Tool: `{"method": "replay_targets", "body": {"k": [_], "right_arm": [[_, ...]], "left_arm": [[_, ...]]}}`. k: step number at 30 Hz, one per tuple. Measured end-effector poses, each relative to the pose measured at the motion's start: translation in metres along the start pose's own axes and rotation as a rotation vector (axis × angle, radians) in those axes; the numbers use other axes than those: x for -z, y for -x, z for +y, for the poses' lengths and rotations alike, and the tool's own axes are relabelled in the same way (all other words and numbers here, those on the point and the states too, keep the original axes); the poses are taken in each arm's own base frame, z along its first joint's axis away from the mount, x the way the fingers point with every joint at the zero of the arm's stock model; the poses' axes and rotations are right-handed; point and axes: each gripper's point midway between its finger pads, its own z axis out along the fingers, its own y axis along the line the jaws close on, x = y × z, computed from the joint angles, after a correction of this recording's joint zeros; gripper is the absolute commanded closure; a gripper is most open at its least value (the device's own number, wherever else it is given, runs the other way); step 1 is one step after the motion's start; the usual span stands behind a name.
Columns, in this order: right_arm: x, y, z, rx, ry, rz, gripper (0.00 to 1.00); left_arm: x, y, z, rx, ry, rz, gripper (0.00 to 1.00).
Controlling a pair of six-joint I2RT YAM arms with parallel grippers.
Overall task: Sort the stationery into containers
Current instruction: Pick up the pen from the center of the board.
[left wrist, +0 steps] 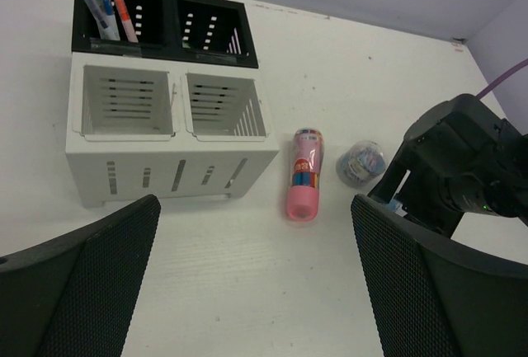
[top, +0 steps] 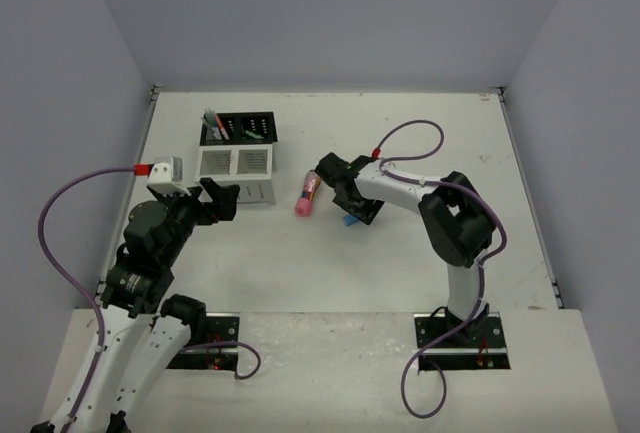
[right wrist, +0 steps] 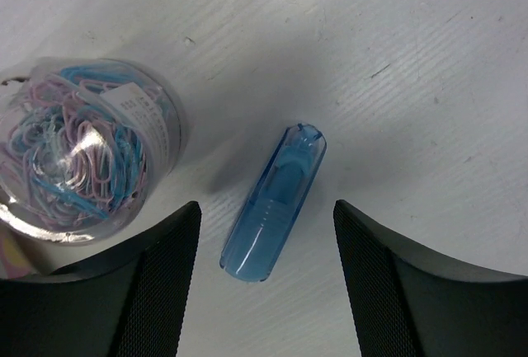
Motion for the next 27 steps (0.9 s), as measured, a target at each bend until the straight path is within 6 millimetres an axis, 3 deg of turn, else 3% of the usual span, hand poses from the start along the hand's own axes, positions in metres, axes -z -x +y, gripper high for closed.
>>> {"method": "replay_targets", "body": {"k": [6,7,9,11,17,20,22,27], "right_arm": [[-0.007,-0.009,-0.003,-0.017,0.038,0.012,0.5],[-0.007,-0.01,-0.004,-0.022,0.047,0.011,0.59],[-0.007,-0.011,-0.006,-0.031,0.06,0.011,0.86],[-0.006,-0.011,-0.007,-0.041,0.075,0.009,0.99],[-0.001,-0.018,-0.013,-0.039,0.113,-0.001,1.0],[0.01,-0.027,-0.024,0.048,0.138,-0.034,1.0],[0.028,-0.038,-0.026,0.183,0.207,-0.077,1.0],[0.095,-0.069,-0.005,0.484,0.533,-0.198,1.0]], "left_arm": [[0.001,0.001,0.0,-0.007,-0.003,-0.005,0.0],[0.001,0.001,0.0,-0.006,-0.003,-0.004,0.0],[0.0,0.0,0.0,-0.006,-0.004,-0.002,0.0],[-0.001,-0.004,0.0,-0.006,-0.007,0.007,0.0],[-0.006,-0.016,-0.001,0.011,-0.017,0.047,0.0],[-0.01,-0.018,-0.01,0.049,-0.06,0.051,0.0],[-0.015,-0.024,-0.019,0.081,-0.115,0.063,0.0],[-0.028,-0.06,-0.04,0.19,-0.25,0.167,0.0]]}}
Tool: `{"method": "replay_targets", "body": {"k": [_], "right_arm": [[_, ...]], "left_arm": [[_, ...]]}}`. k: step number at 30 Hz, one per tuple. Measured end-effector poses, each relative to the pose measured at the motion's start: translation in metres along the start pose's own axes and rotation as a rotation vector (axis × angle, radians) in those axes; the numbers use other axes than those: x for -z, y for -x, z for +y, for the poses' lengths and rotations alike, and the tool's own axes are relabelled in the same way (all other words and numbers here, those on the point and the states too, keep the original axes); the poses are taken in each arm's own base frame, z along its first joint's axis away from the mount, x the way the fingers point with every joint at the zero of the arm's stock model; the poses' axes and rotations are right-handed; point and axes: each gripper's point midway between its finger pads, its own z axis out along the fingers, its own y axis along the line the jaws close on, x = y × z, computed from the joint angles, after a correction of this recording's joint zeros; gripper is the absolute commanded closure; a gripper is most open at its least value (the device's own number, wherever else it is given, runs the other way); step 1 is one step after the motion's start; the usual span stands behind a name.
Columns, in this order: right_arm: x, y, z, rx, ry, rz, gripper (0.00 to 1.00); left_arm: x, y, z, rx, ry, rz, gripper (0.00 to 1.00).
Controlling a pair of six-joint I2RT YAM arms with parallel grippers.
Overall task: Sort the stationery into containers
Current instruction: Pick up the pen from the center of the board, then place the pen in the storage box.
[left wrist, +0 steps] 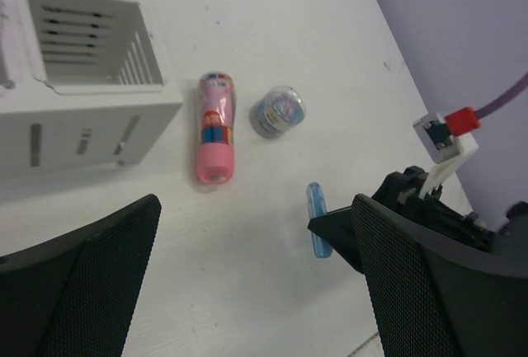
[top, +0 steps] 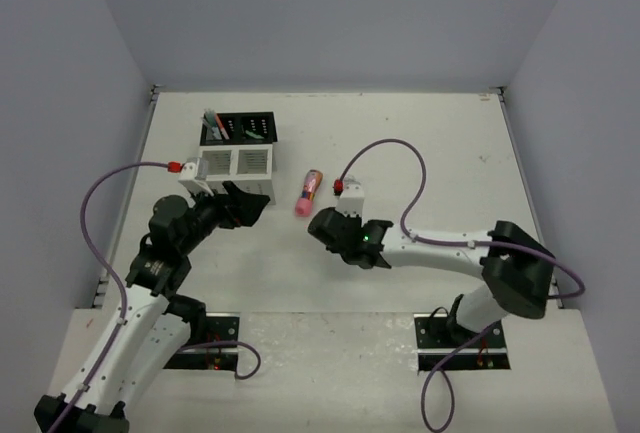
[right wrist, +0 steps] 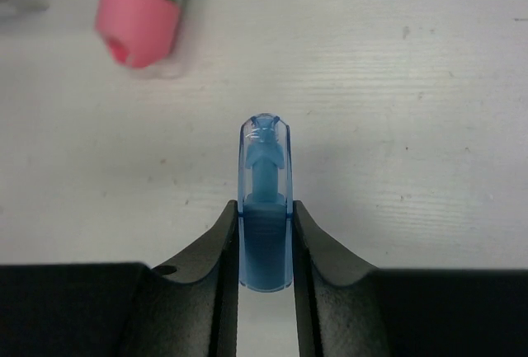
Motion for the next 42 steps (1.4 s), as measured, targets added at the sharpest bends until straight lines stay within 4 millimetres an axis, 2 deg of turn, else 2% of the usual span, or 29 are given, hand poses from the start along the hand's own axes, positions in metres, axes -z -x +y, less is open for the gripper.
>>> {"method": "replay_targets", "body": {"k": [3,6,9,12,15,17,19,20,21,22,28,30,32,33,34,35,36,39,41,42], "right_arm": [[0.031,-0.001,0.017,0.126,0.174,-0.063,1.0],[0.055,0.009,0.034,0.192,0.314,-0.127,1.0],[0.078,0.022,0.053,0.243,0.418,-0.198,1.0],[0.092,0.027,0.067,0.306,0.46,-0.229,1.0],[0.102,0.033,0.08,0.345,0.483,-0.257,1.0],[0.106,0.036,0.084,0.357,0.484,-0.272,1.0],[0.108,0.038,0.086,0.365,0.486,-0.28,1.0],[0.109,0.038,0.086,0.368,0.484,-0.284,1.0],[0.109,0.039,0.086,0.37,0.48,-0.288,1.0],[0.109,0.04,0.086,0.372,0.475,-0.292,1.0],[0.106,0.044,0.088,0.381,0.438,-0.301,1.0],[0.104,0.046,0.09,0.384,0.421,-0.303,1.0],[0.103,0.048,0.091,0.386,0.409,-0.305,0.99],[0.103,0.048,0.092,0.386,0.406,-0.306,0.95],[0.103,0.049,0.092,0.385,0.404,-0.307,0.76],[0.103,0.049,0.092,0.382,0.403,-0.309,0.28],[0.103,0.05,0.092,0.378,0.401,-0.309,0.02],[0.102,0.051,0.091,0.357,0.392,-0.313,0.01],[0.101,0.053,0.088,0.343,0.375,-0.32,0.01],[0.101,0.052,0.084,0.333,0.366,-0.32,0.01]], "left_arm": [[-0.012,-0.026,-0.005,0.087,-0.084,0.064,0.02],[-0.017,-0.05,-0.012,0.164,-0.147,0.127,0.04],[-0.018,-0.062,-0.038,0.196,-0.248,0.169,0.05],[-0.017,-0.07,-0.065,0.188,-0.337,0.197,0.08],[-0.019,-0.077,-0.076,0.186,-0.372,0.221,0.16],[-0.022,-0.077,-0.077,0.195,-0.373,0.217,0.26],[-0.024,-0.075,-0.077,0.197,-0.372,0.208,0.29],[-0.024,-0.074,-0.077,0.2,-0.372,0.204,0.39],[-0.025,-0.074,-0.078,0.201,-0.372,0.201,0.54],[-0.025,-0.073,-0.078,0.201,-0.372,0.199,0.62],[-0.024,-0.069,-0.084,0.21,-0.397,0.185,0.95],[-0.024,-0.068,-0.084,0.211,-0.397,0.178,1.0],[-0.025,-0.066,-0.084,0.21,-0.395,0.169,1.0],[-0.025,-0.065,-0.084,0.209,-0.394,0.165,1.0],[-0.025,-0.065,-0.084,0.207,-0.393,0.162,1.0],[-0.025,-0.064,-0.083,0.201,-0.391,0.157,1.0],[-0.025,-0.063,-0.083,0.193,-0.389,0.154,1.0],[-0.03,-0.057,-0.076,0.157,-0.313,0.143,1.0],[-0.039,-0.038,-0.065,0.122,-0.205,0.077,1.0],[-0.044,-0.021,-0.056,0.104,-0.124,0.017,1.0]]}}
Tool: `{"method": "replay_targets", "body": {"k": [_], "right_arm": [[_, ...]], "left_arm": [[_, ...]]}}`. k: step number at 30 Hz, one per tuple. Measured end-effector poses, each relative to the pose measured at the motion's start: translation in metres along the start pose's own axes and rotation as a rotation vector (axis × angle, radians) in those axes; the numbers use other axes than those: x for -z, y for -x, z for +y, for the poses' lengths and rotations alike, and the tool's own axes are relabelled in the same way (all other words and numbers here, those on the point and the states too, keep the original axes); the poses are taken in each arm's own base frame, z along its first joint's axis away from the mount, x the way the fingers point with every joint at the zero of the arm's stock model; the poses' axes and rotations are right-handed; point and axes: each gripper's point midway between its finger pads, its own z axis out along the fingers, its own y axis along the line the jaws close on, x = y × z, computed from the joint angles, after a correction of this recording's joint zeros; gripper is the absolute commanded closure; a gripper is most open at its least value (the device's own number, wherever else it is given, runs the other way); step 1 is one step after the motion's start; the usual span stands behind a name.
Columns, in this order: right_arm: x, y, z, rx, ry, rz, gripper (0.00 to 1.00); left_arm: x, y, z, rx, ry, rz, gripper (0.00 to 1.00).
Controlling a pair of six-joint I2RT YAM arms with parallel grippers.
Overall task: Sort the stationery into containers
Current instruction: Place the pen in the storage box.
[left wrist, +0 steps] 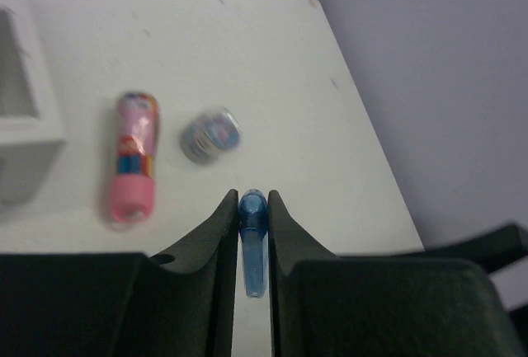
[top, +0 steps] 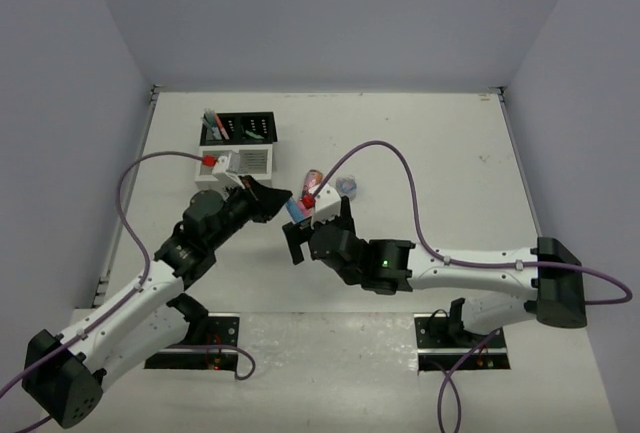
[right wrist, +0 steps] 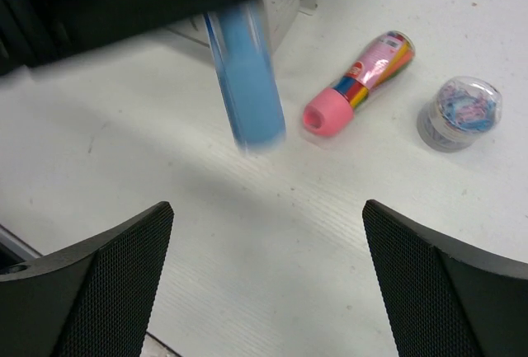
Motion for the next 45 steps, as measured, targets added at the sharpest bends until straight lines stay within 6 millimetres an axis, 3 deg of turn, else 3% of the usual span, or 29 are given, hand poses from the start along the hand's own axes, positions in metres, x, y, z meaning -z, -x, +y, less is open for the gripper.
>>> {"method": "replay_targets", "body": {"k": [7,11,13,15,18,24,25,30,32,36,39,41,45], "right_arm": [[0.03,-0.005,-0.033,-0.07,-0.024,-0.014,0.01],[0.045,0.006,-0.043,-0.141,-0.024,-0.04,0.01],[0.05,0.005,-0.048,-0.166,-0.026,-0.043,0.01],[0.054,-0.002,-0.055,-0.169,-0.033,-0.033,0.01],[0.057,-0.014,-0.064,-0.162,-0.046,-0.015,0.01],[0.059,-0.019,-0.068,-0.156,-0.05,-0.007,0.01],[0.059,-0.019,-0.068,-0.155,-0.05,-0.007,0.01],[0.058,-0.025,-0.07,-0.146,-0.056,0.003,0.01],[0.057,-0.027,-0.07,-0.14,-0.059,0.011,0.01],[0.039,-0.042,-0.073,-0.123,-0.091,0.079,0.01],[0.022,-0.058,-0.08,-0.118,-0.135,0.159,0.01],[0.017,-0.065,-0.084,-0.13,-0.157,0.192,0.01],[0.021,-0.062,-0.091,-0.193,-0.201,0.208,0.01]], "left_arm": [[-0.017,0.15,0.051,-0.154,0.475,-0.481,1.0],[-0.047,0.211,0.103,-0.21,0.683,-0.582,1.0],[-0.063,0.229,0.127,-0.24,0.752,-0.599,1.0],[-0.078,0.231,0.147,-0.263,0.789,-0.588,1.0],[-0.093,0.218,0.17,-0.282,0.818,-0.544,0.98],[-0.116,0.198,0.187,-0.276,0.792,-0.494,0.92],[-0.118,0.195,0.188,-0.271,0.783,-0.489,0.85],[-0.123,0.182,0.192,-0.236,0.758,-0.456,0.15],[-0.124,0.174,0.195,-0.215,0.766,-0.426,0.02],[-0.12,0.161,0.195,-0.179,0.784,-0.358,0.0],[-0.108,0.161,0.178,-0.162,0.759,-0.338,0.0],[-0.098,0.165,0.153,-0.164,0.71,-0.345,0.0],[-0.099,0.171,0.071,-0.241,0.555,-0.339,0.0]]}}
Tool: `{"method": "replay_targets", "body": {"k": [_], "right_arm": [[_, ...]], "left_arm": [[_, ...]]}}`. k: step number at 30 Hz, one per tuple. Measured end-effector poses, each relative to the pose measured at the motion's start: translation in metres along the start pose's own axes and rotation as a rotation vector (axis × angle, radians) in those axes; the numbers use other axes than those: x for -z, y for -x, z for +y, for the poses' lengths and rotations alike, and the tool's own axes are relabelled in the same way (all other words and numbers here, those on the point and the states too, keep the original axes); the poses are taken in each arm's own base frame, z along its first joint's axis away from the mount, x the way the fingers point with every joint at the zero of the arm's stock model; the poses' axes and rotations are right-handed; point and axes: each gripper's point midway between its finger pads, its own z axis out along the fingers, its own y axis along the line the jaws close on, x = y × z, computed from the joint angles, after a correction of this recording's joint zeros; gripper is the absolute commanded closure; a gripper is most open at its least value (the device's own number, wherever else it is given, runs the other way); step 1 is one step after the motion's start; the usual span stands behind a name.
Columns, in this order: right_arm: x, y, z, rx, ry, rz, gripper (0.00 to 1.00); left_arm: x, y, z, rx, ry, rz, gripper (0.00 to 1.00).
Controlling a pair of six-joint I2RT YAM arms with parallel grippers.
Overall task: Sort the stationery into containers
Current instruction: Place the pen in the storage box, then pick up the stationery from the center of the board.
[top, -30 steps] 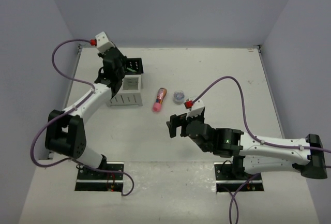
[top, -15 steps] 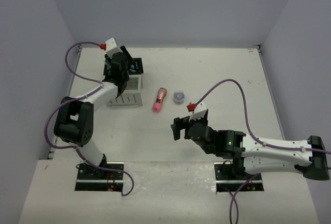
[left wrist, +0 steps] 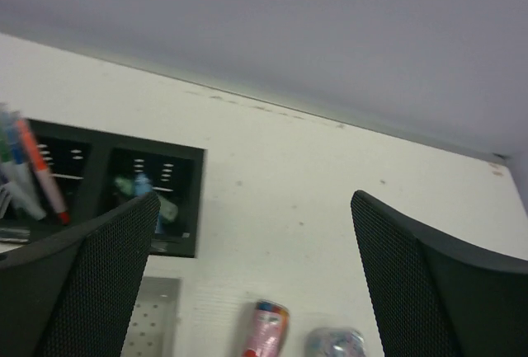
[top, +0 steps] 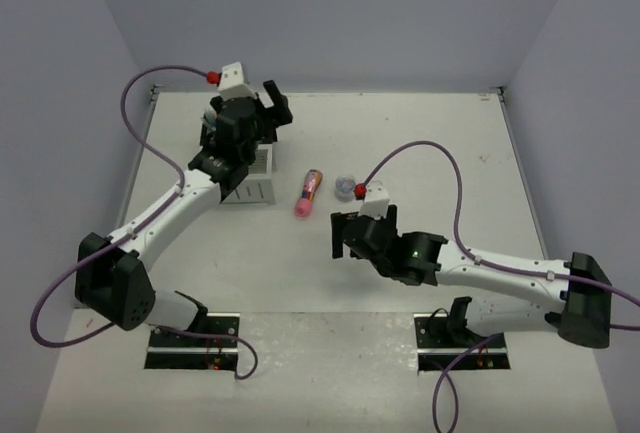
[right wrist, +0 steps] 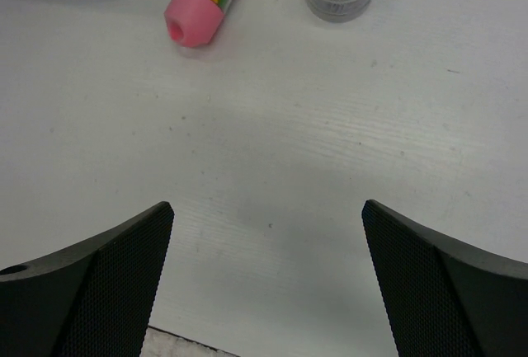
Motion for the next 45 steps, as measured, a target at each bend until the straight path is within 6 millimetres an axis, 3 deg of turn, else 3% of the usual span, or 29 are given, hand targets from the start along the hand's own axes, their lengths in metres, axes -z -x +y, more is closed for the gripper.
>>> {"method": "replay_targets", "body": {"k": [2,5,8,11,14,16,18,20,24,27,29,34,35,40,45], "right_arm": [[0.006,0.008,-0.009,-0.067,-0.043,-0.005,0.01],[0.024,0.021,-0.032,-0.167,-0.143,-0.023,0.01],[0.046,0.024,-0.059,-0.296,-0.249,-0.027,0.01],[0.067,0.018,-0.086,-0.356,-0.307,-0.022,0.01],[0.082,0.011,-0.105,-0.39,-0.296,-0.028,0.01],[0.089,0.007,-0.114,-0.412,-0.275,-0.036,0.01],[0.093,0.0,-0.121,-0.424,-0.26,-0.033,0.01],[0.095,-0.003,-0.125,-0.427,-0.254,-0.035,0.01],[0.094,-0.006,-0.126,-0.408,-0.258,-0.029,0.01],[0.089,-0.008,-0.123,-0.382,-0.269,-0.017,0.01],[0.084,-0.01,-0.12,-0.357,-0.28,-0.002,0.01],[0.075,-0.014,-0.11,-0.324,-0.282,0.025,0.01],[0.074,-0.015,-0.11,-0.321,-0.28,0.026,0.01],[0.074,-0.013,-0.108,-0.328,-0.268,0.019,0.01],[0.075,-0.013,-0.11,-0.332,-0.258,0.012,0.01]], "left_arm": [[0.012,0.002,-0.042,-0.051,-0.095,0.015,0.0],[0.021,-0.019,-0.09,-0.128,-0.216,0.081,0.0],[0.016,-0.061,-0.117,-0.241,-0.293,0.214,0.0],[-0.007,-0.117,-0.144,-0.343,-0.349,0.342,0.0],[-0.013,-0.198,-0.146,-0.47,-0.379,0.52,0.0],[-0.007,-0.247,-0.135,-0.549,-0.376,0.642,0.0],[0.002,-0.284,-0.124,-0.614,-0.372,0.737,0.0],[0.013,-0.303,-0.112,-0.669,-0.361,0.805,0.01],[0.021,-0.307,-0.109,-0.701,-0.366,0.829,0.05],[0.022,-0.303,-0.111,-0.704,-0.37,0.822,0.15],[0.022,-0.301,-0.11,-0.704,-0.371,0.819,0.28],[0.025,-0.304,-0.105,-0.719,-0.37,0.829,0.74],[0.025,-0.304,-0.105,-0.718,-0.369,0.829,0.75],[0.025,-0.304,-0.105,-0.722,-0.371,0.828,1.0],[0.031,-0.299,-0.101,-0.72,-0.369,0.834,1.0]]}}
